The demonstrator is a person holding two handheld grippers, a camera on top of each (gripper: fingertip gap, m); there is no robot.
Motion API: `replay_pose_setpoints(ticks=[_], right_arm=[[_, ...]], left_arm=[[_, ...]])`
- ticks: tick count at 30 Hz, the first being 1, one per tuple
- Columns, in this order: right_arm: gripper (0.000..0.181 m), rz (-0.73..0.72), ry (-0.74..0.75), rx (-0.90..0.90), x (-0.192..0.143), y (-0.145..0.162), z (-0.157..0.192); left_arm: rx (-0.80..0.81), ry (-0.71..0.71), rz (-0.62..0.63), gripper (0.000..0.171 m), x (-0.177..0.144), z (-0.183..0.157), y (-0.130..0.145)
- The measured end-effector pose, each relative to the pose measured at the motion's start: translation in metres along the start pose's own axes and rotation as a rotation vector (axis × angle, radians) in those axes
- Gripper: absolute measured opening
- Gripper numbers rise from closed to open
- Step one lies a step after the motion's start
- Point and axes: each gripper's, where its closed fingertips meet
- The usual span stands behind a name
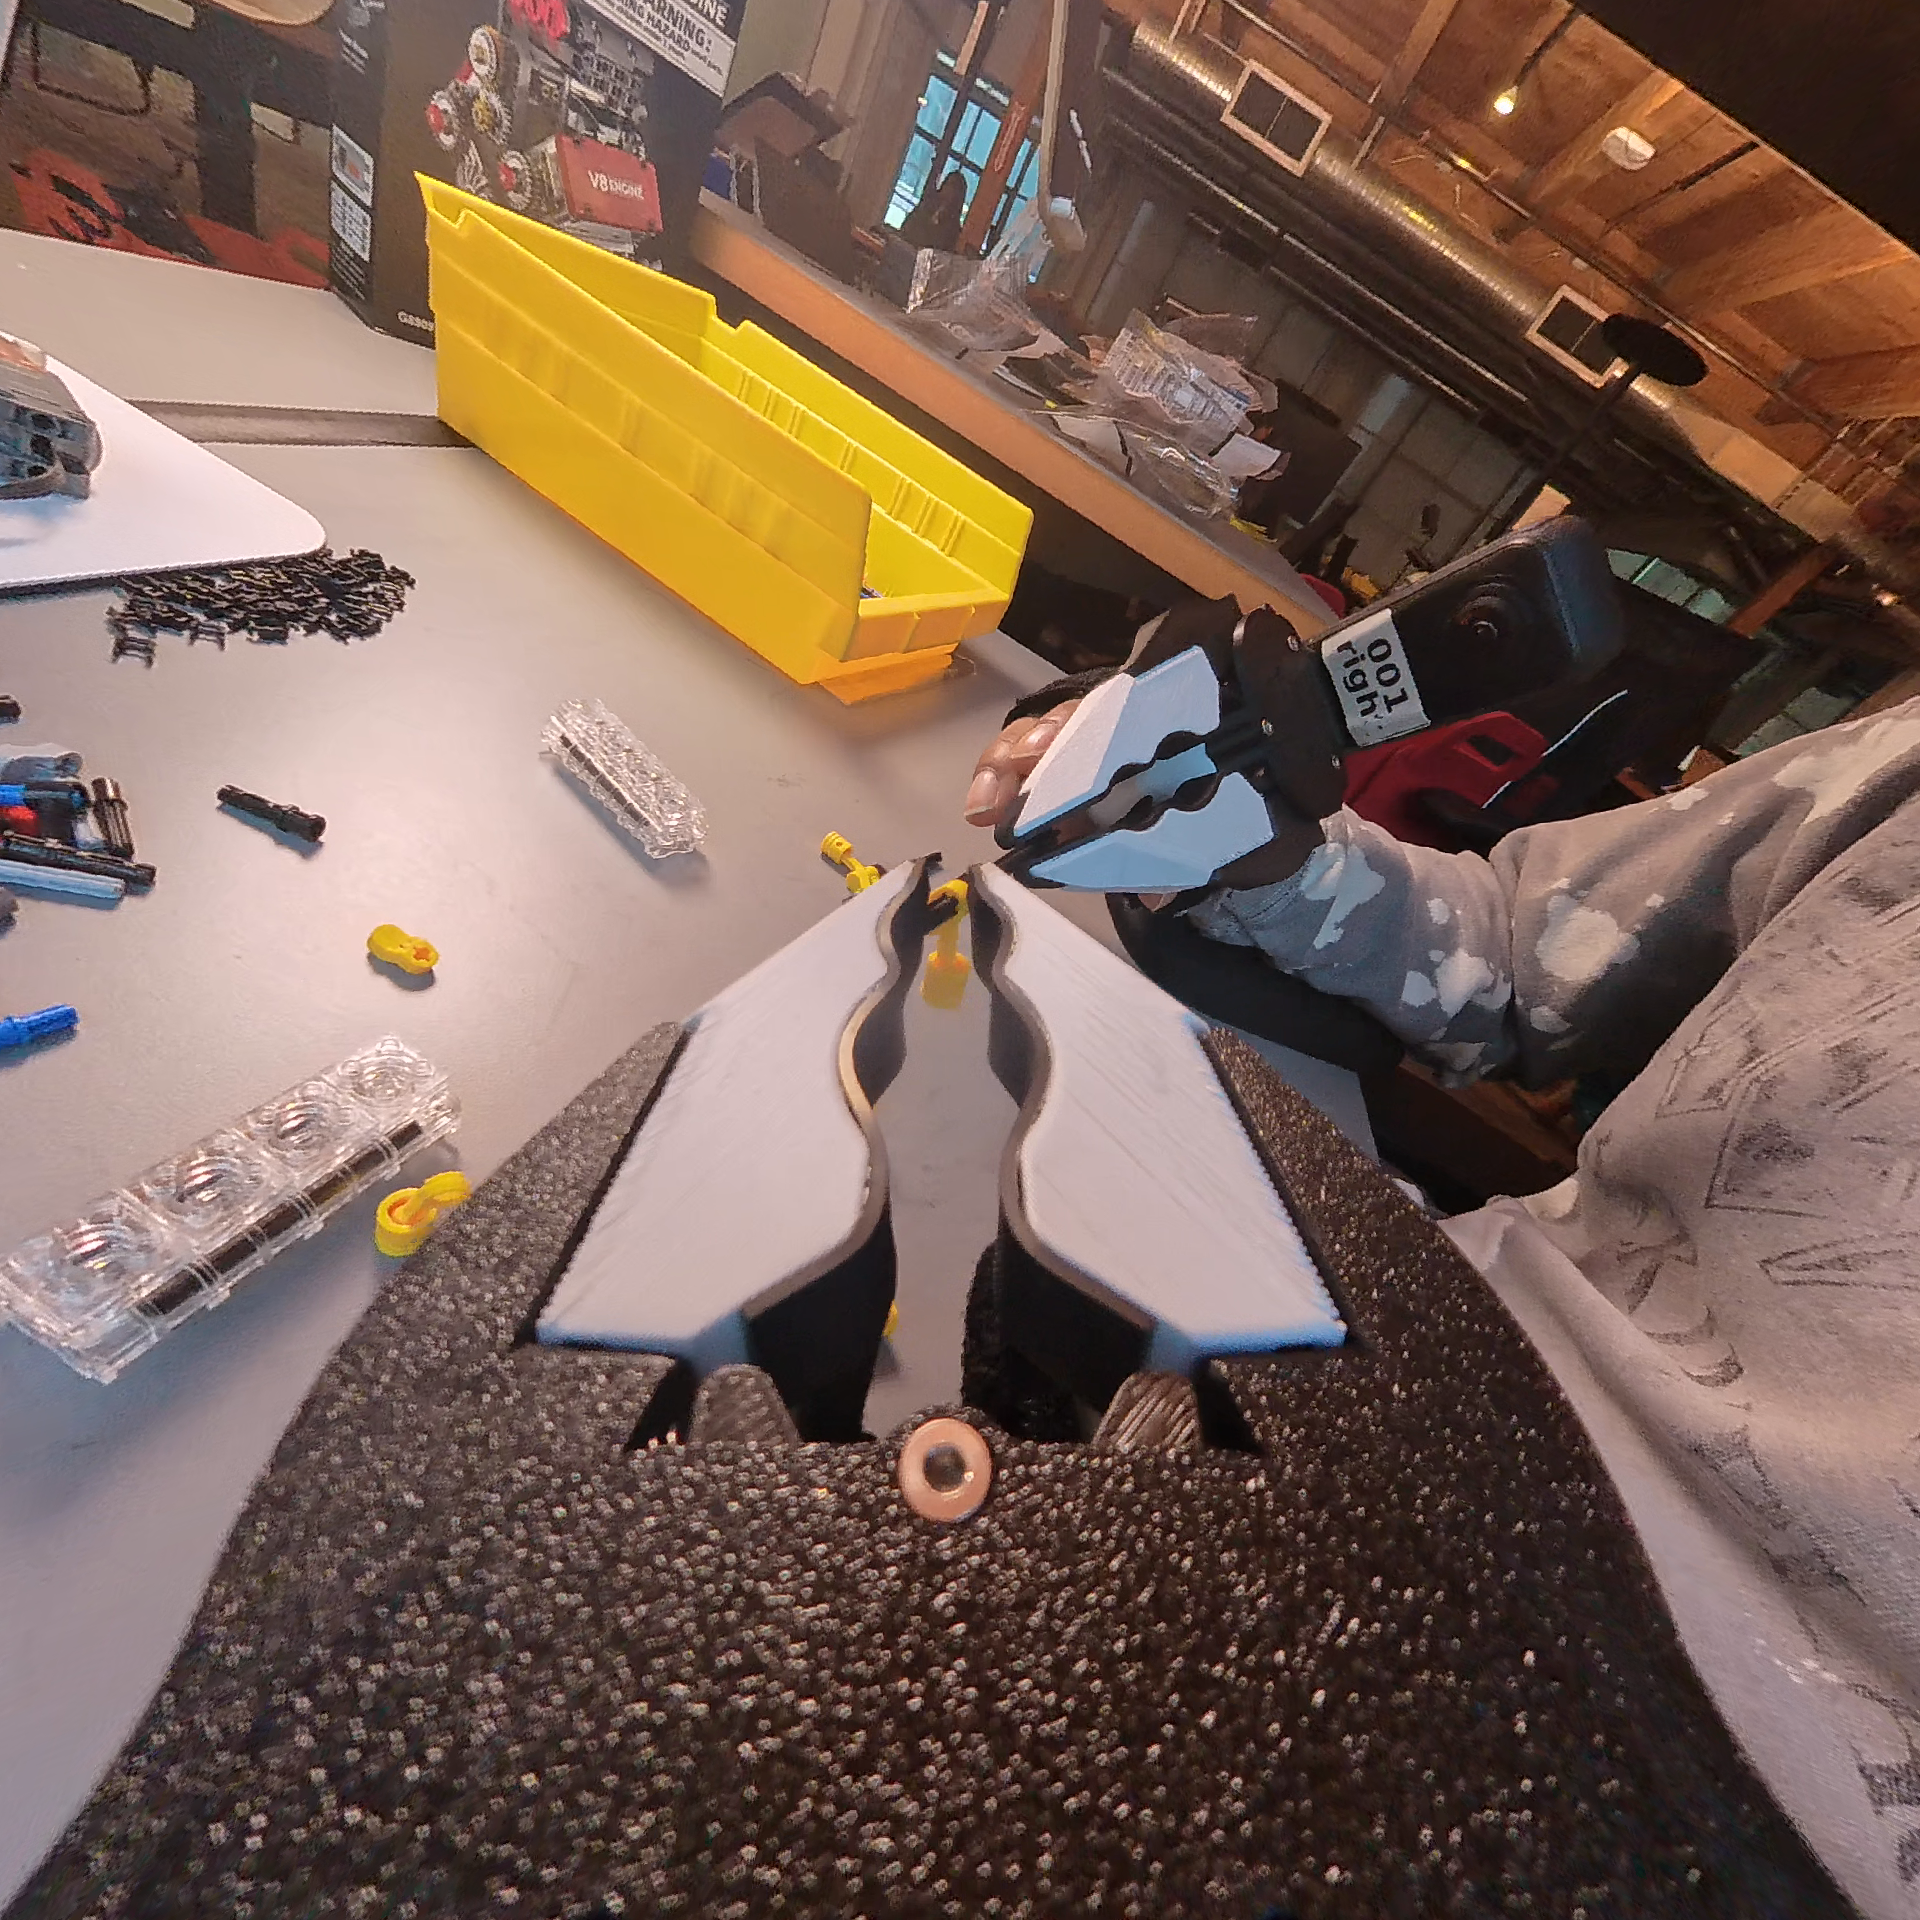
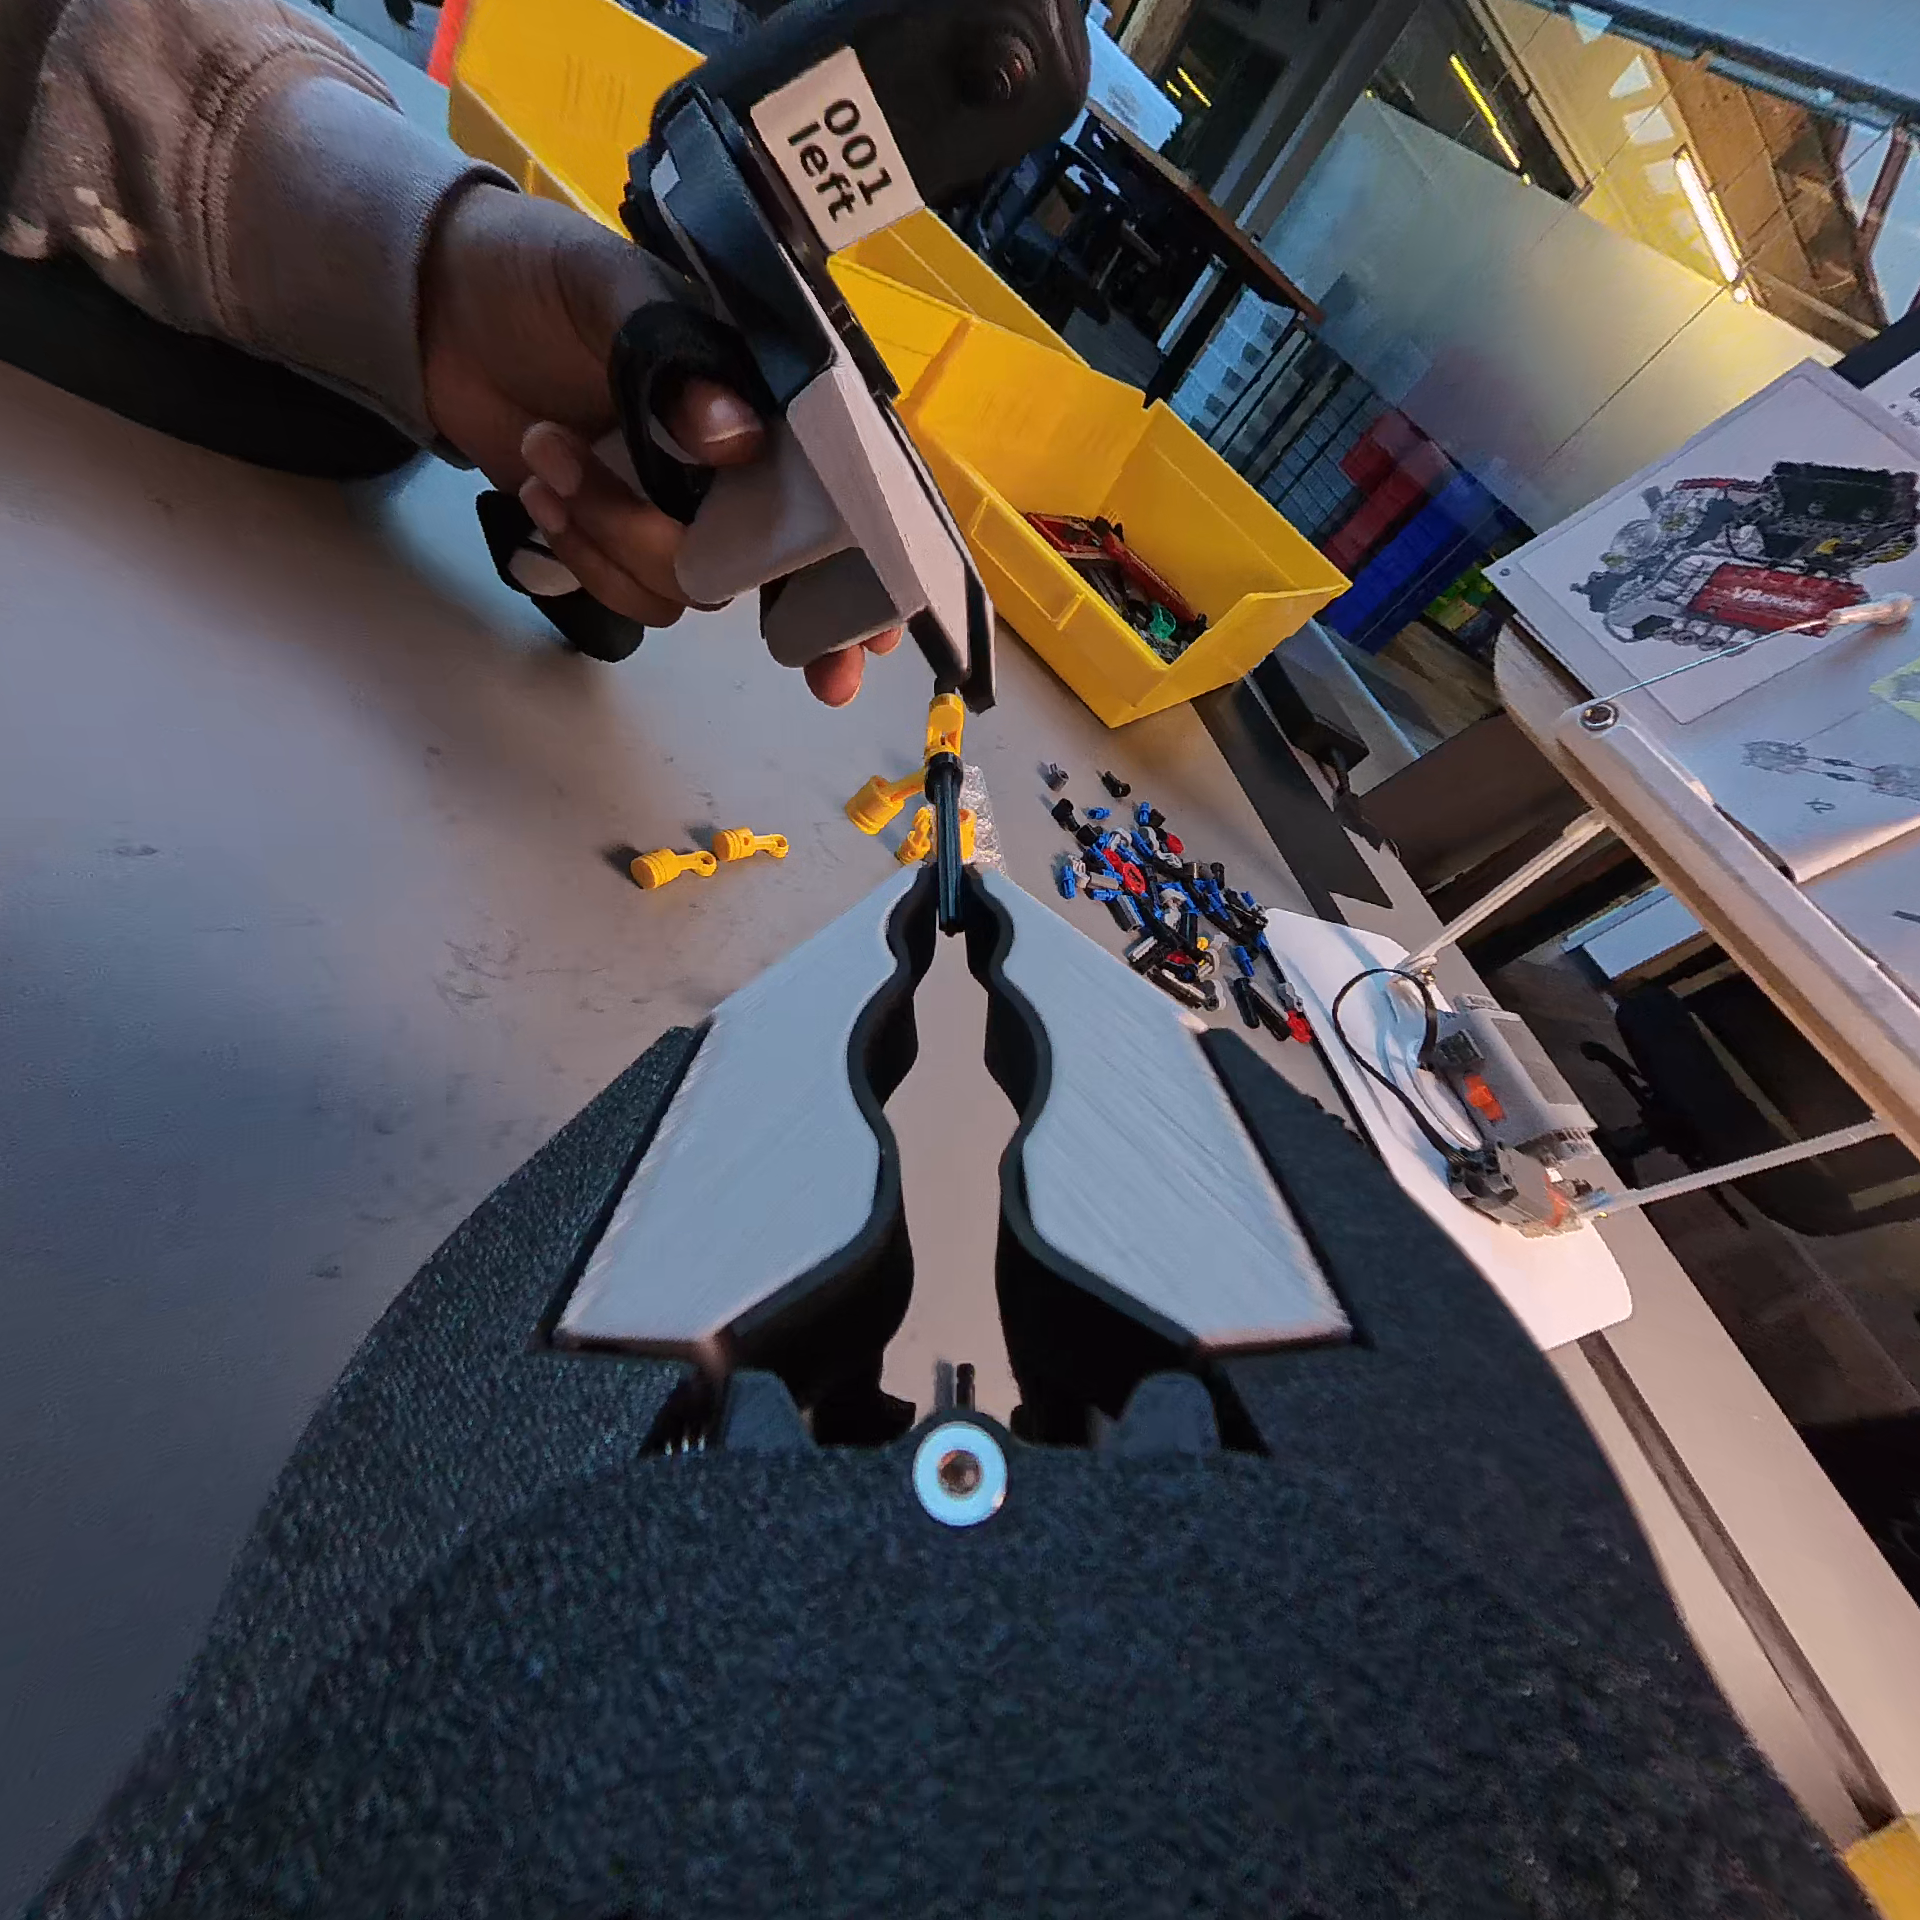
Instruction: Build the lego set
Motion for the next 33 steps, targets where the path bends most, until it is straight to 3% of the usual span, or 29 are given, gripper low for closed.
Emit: replay_pose_setpoints(ticks=[8, 11, 14, 21, 27, 30, 33], right_arm=[[0.004, -0.020, 0.015, -0.047, -0.001, -0.003, 0.002], [0.004, -0.041, 0.024, -0.065, -0.003, -0.007, 0.001], [0.004, -0.051, 0.035, -0.074, -0.005, -0.009, 0.000], [0.004, -0.030, 0.032, -0.115, -0.003, -0.006, 0.004], [0.004, -0.032, 0.028, -0.101, -0.003, -0.006, 0.003], [0.004, -0.041, 0.038, -0.106, -0.004, -0.008, 0.002], [0.004, -0.046, 0.041, -0.105, -0.006, -0.008, 0.000]], left_arm=[[0.021, 0.022, 0.008, 0.000, -0.004, -0.005, -0.002], [0.037, 0.004, -0.006, 0.015, -0.007, -0.003, -0.005], [0.007, 0.062, 0.000, 0.016, -0.010, -0.007, -0.004], [0.043, 0.116, 0.021, 0.000, -0.006, -0.020, -0.001], [0.126, 0.079, 0.019, 0.000, -0.006, -0.020, -0.001], [0.140, 0.079, 0.017, 0.012, -0.009, -0.020, -0.002], [0.147, 0.089, 0.014, 0.011, -0.010, -0.021, -0.002]])
Point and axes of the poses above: each gripper's, where its closed fingertips meet, x out along the fingers, y out of its underside, z = x × y across the jaws, and after that the axes turned 5 degrees about z, right-handed
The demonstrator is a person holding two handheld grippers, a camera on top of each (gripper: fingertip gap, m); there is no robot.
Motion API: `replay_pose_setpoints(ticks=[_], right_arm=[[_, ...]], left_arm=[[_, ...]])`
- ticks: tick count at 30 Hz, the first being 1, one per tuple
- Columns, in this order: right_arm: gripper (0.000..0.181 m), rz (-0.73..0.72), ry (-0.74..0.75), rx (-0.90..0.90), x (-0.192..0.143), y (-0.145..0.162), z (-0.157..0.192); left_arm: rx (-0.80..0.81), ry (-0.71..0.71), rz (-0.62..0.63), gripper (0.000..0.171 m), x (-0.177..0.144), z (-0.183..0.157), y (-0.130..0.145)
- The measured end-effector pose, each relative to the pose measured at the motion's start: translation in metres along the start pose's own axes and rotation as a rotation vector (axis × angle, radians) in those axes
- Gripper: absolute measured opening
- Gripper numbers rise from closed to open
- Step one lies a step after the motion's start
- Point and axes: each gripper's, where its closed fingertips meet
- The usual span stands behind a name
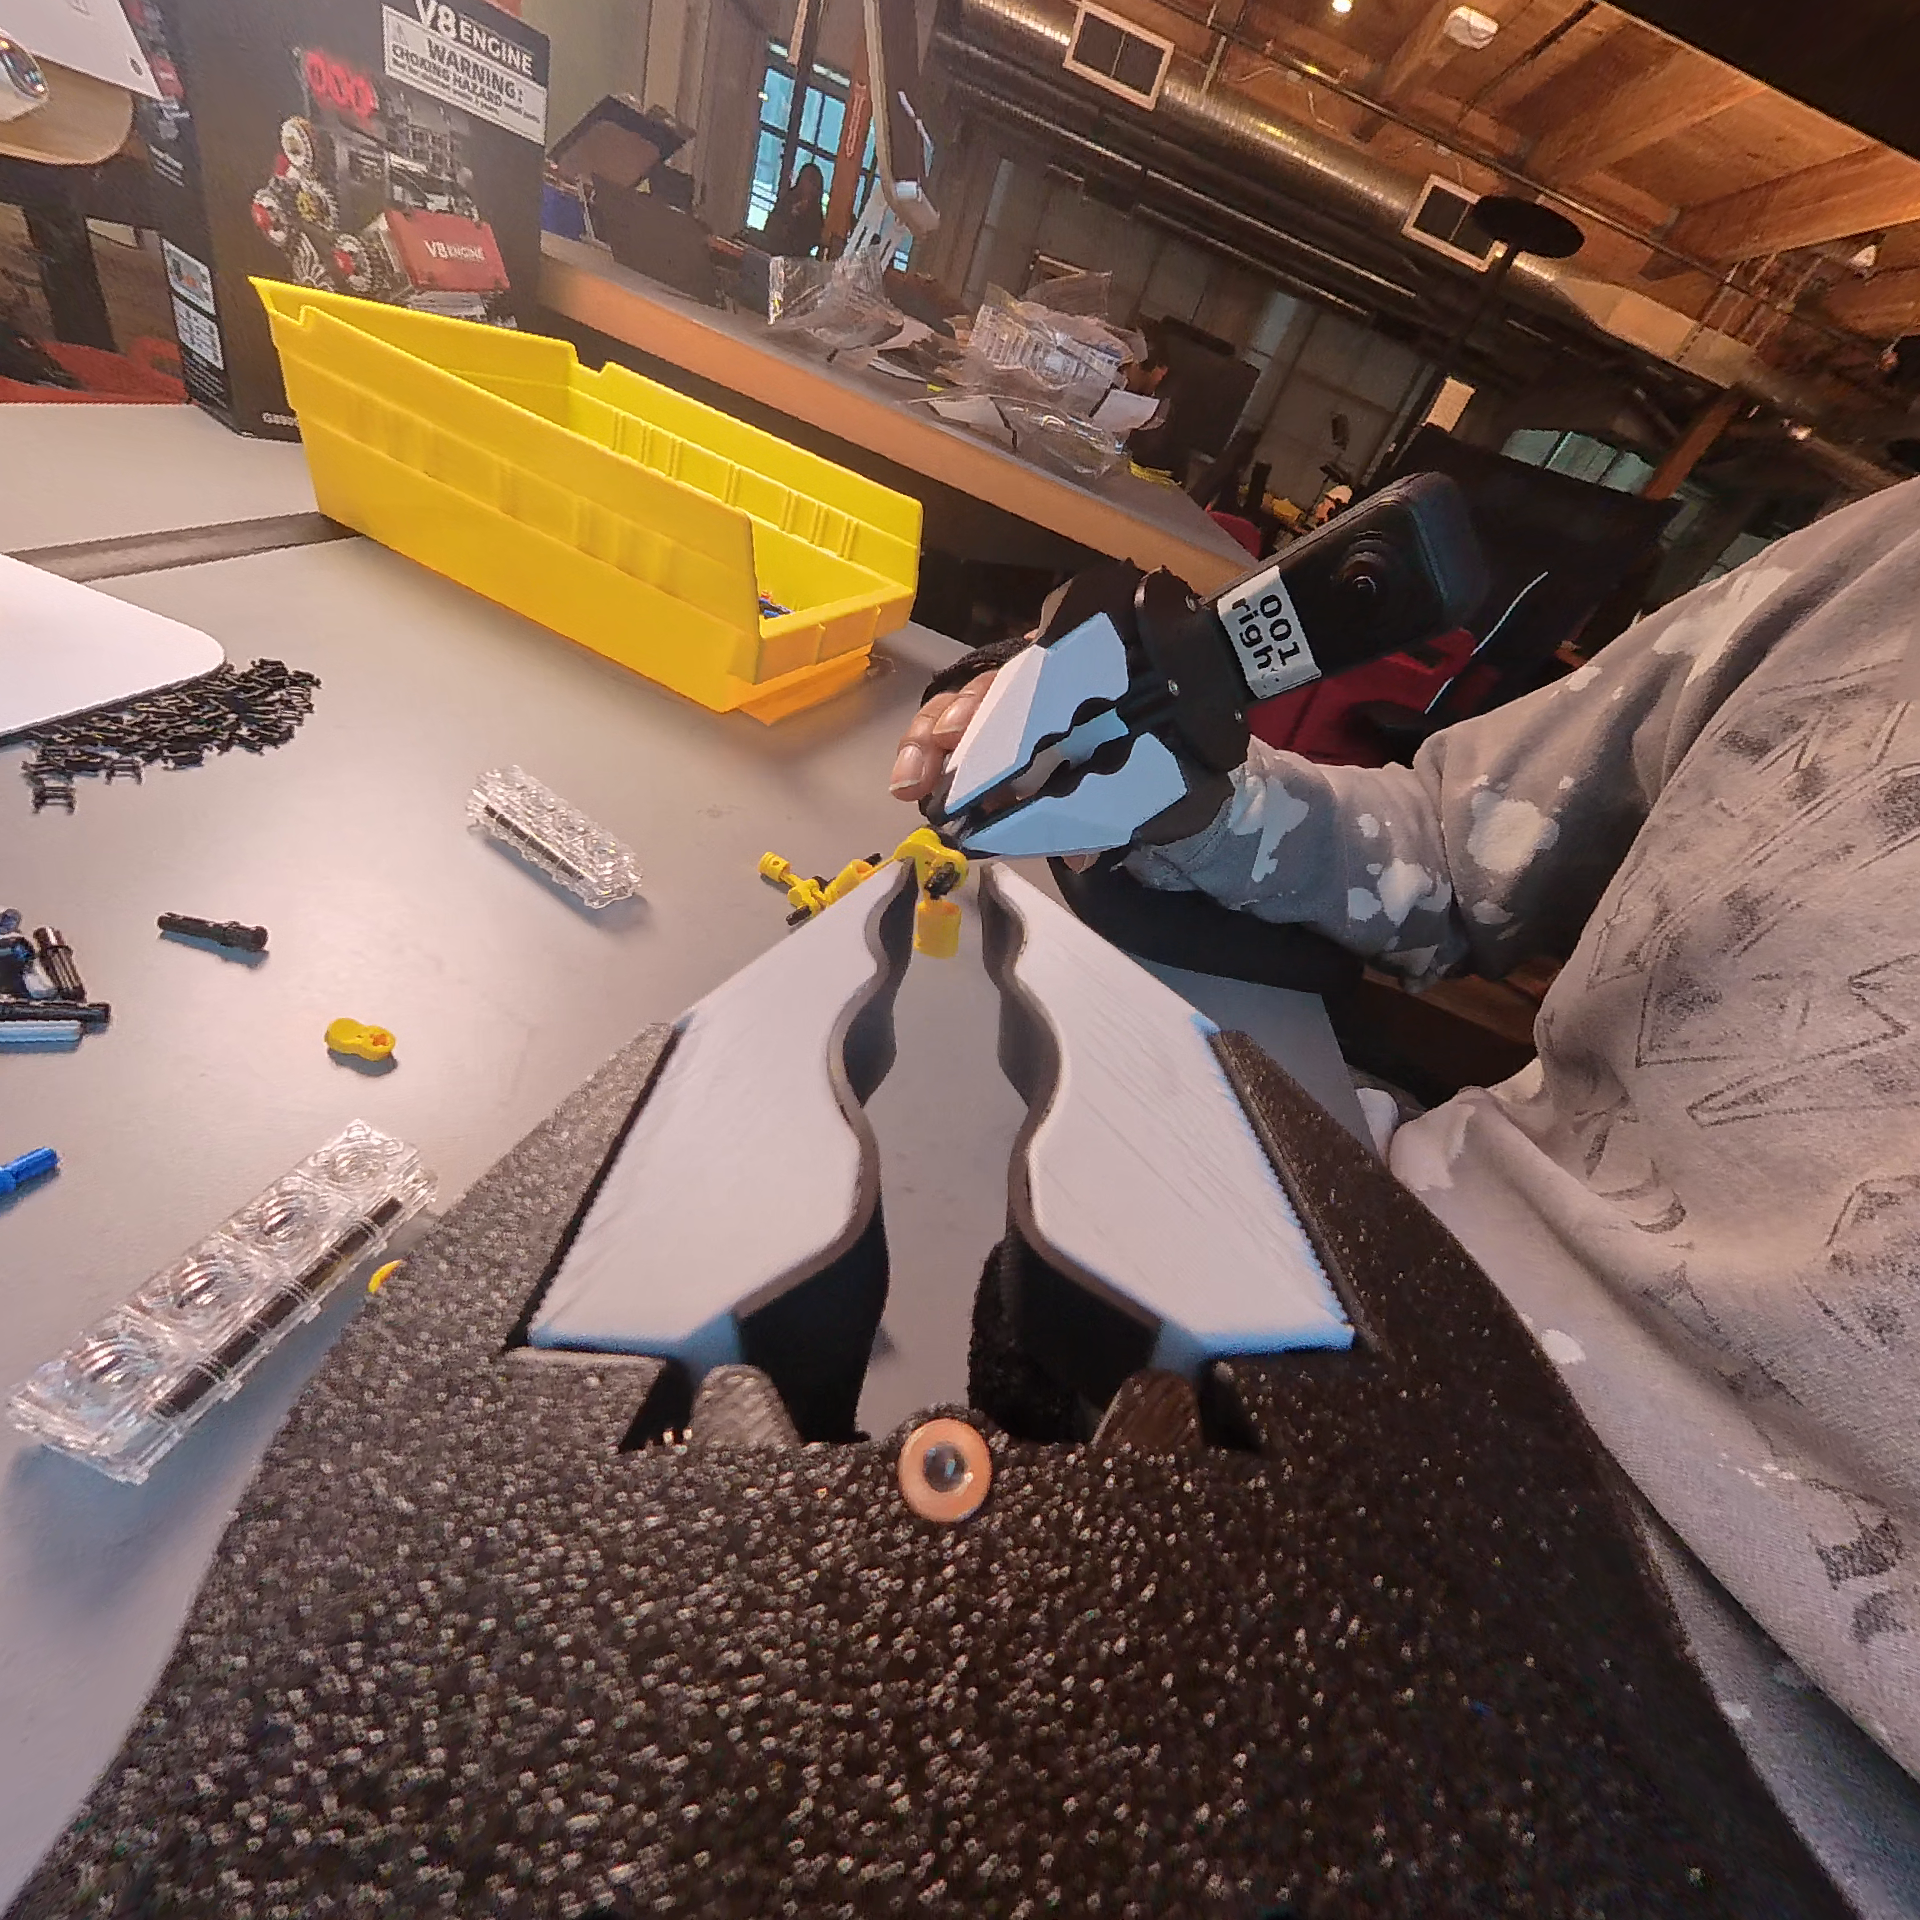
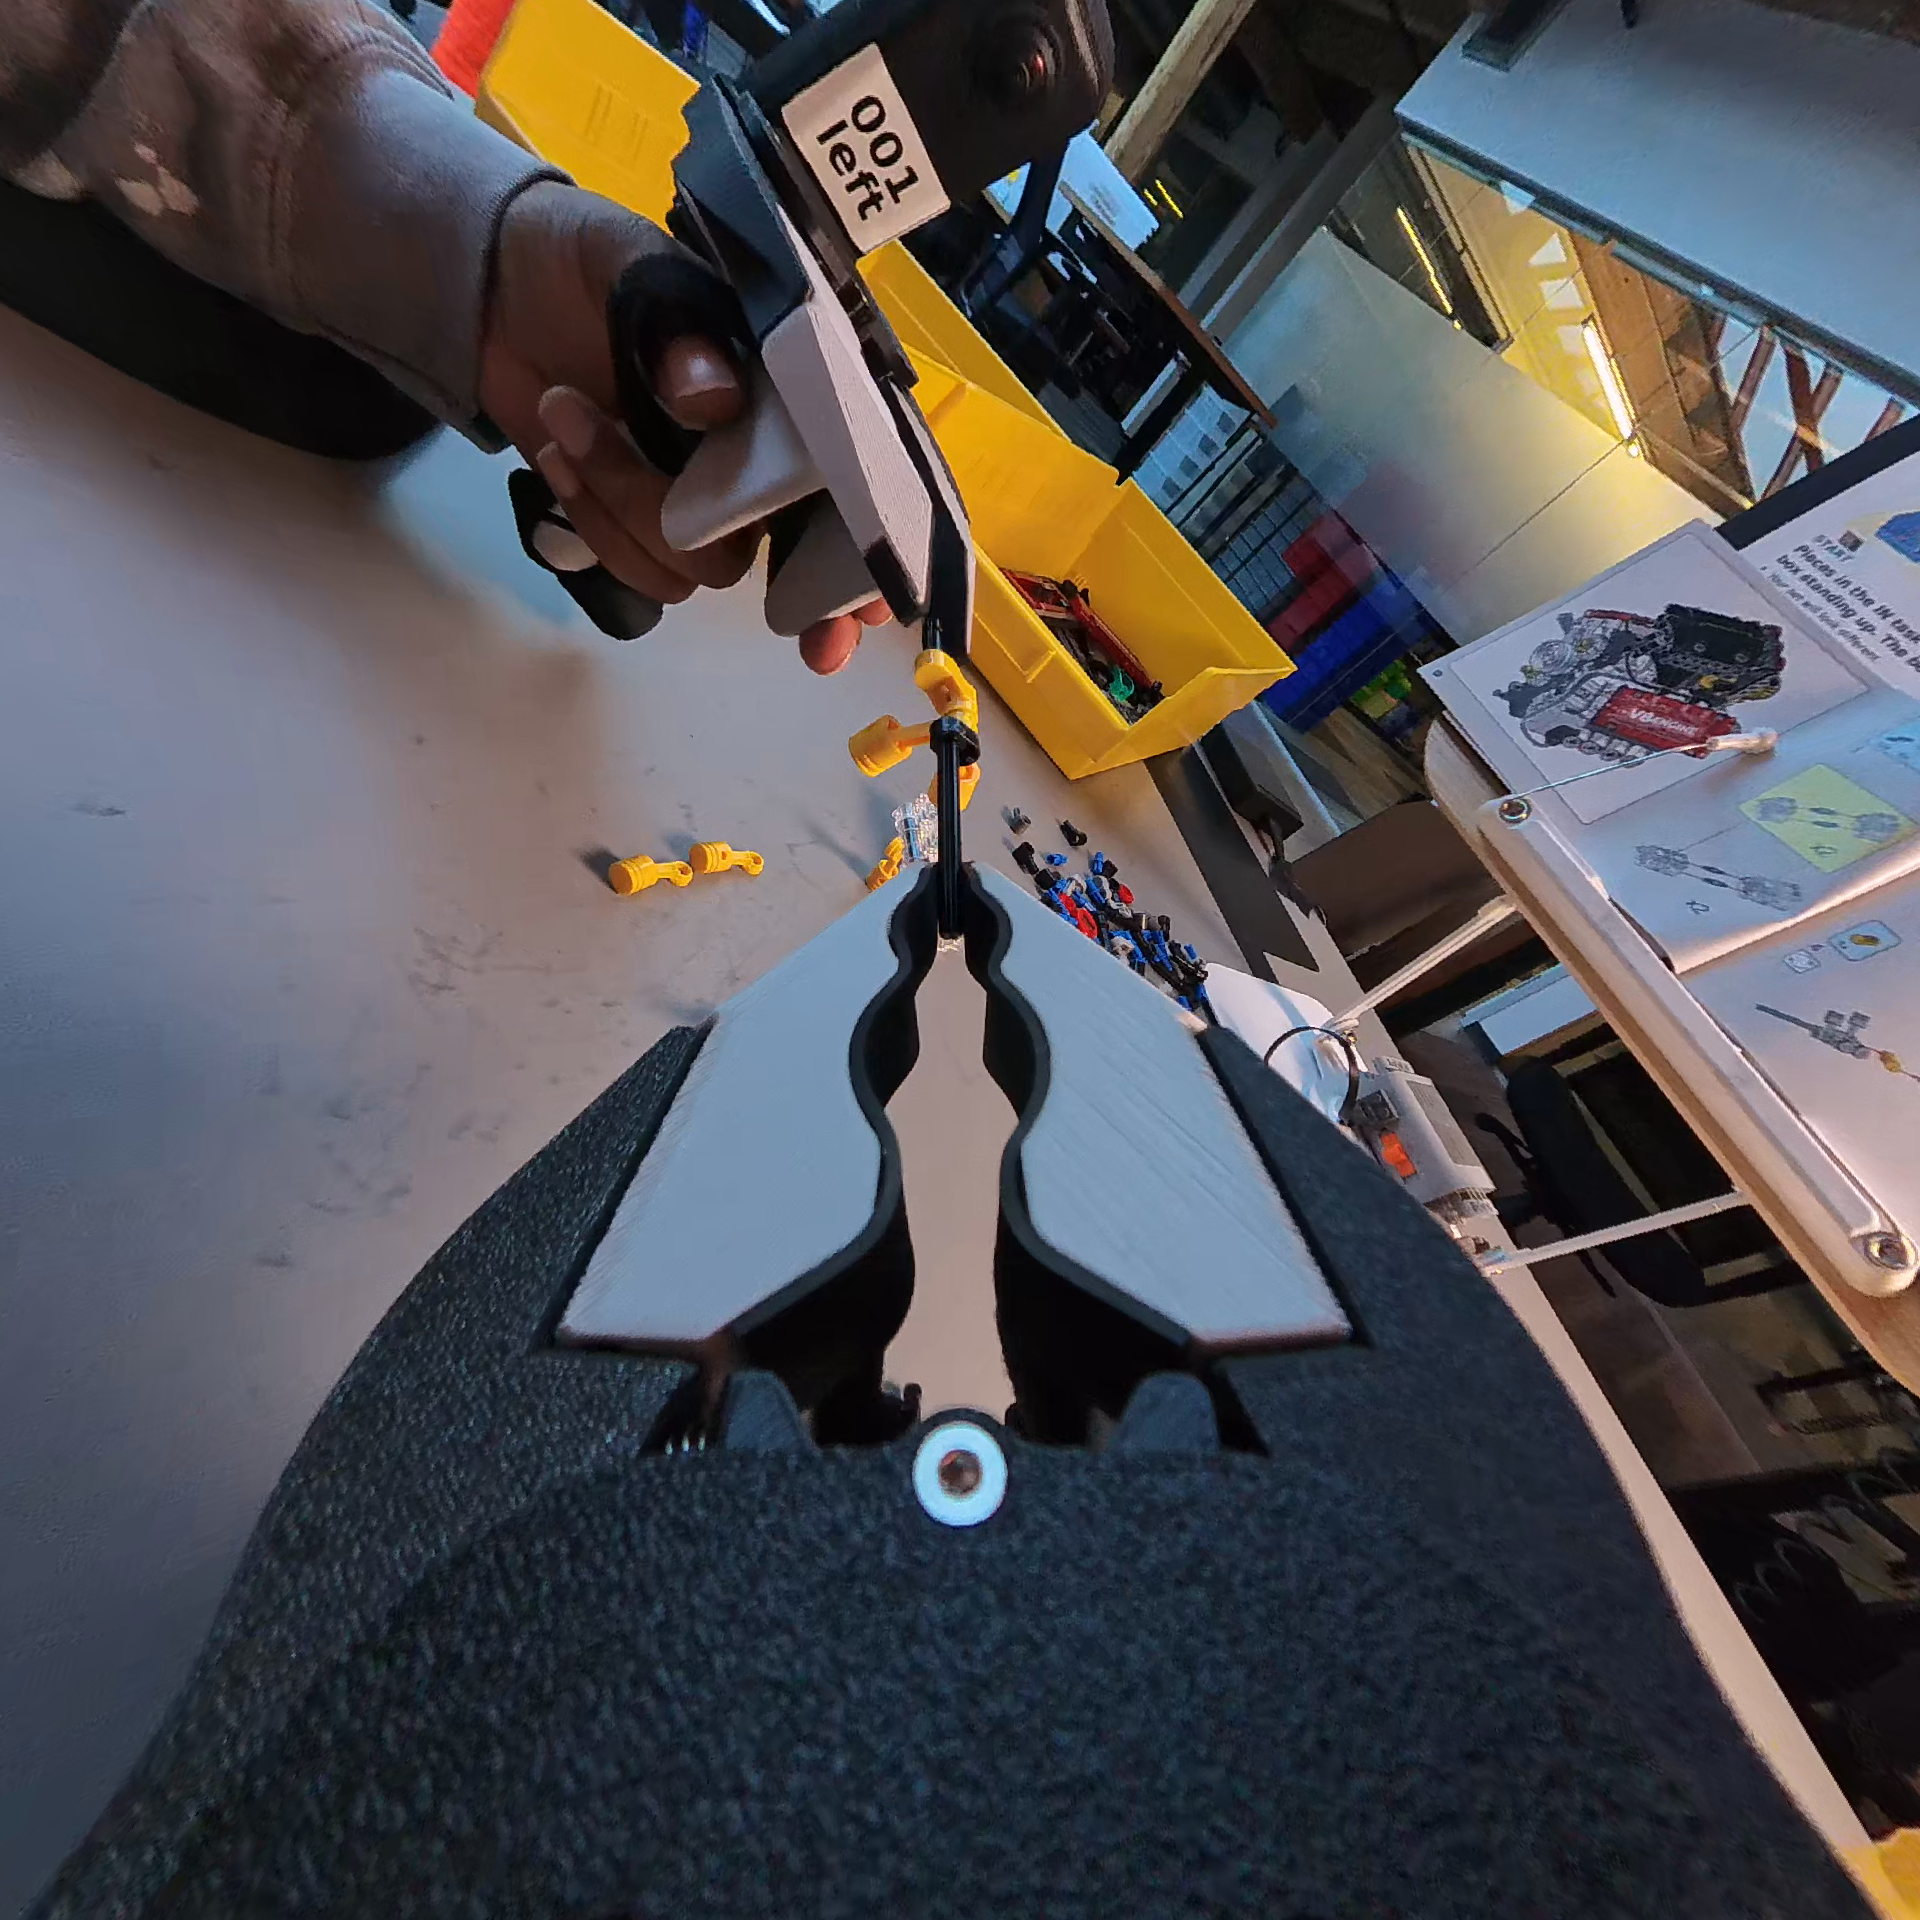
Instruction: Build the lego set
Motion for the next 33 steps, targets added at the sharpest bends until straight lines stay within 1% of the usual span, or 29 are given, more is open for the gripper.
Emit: replay_pose_setpoints(ticks=[4, 9, 15, 23, 26, 33], right_arm=[[0.004, -0.002, -0.004, -0.010, 0.000, -0.001, 0.002], [0.004, -0.010, -0.009, 0.006, 0.000, -0.001, 0.002], [0.005, 0.000, -0.038, 0.050, 0.003, 0.000, 0.006], [0.006, 0.045, 0.031, 0.031, 0.009, 0.003, 0.000], [0.005, 0.076, 0.057, -0.007, 0.011, 0.006, -0.001], [0.004, 0.103, 0.051, -0.034, 0.014, 0.008, 0.003]], left_arm=[[0.008, 0.005, 0.009, 0.005, 0.003, -0.002, 0.003], [0.015, 0.009, 0.011, 0.004, 0.003, -0.004, 0.002], [0.102, -0.004, 0.022, 0.004, 0.005, -0.010, 0.001], [0.101, -0.058, 0.019, 0.004, 0.013, -0.003, 0.004], [0.116, -0.073, 0.022, 0.004, 0.016, -0.002, 0.005], [0.141, -0.096, 0.046, 0.003, 0.022, -0.002, 0.009]])
Point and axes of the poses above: each gripper's, where its closed fingertips meet, x out along the fingers, y out of its underside, z = x × y across the jaws, and after that the axes turned 5 degrees about z, right-handed
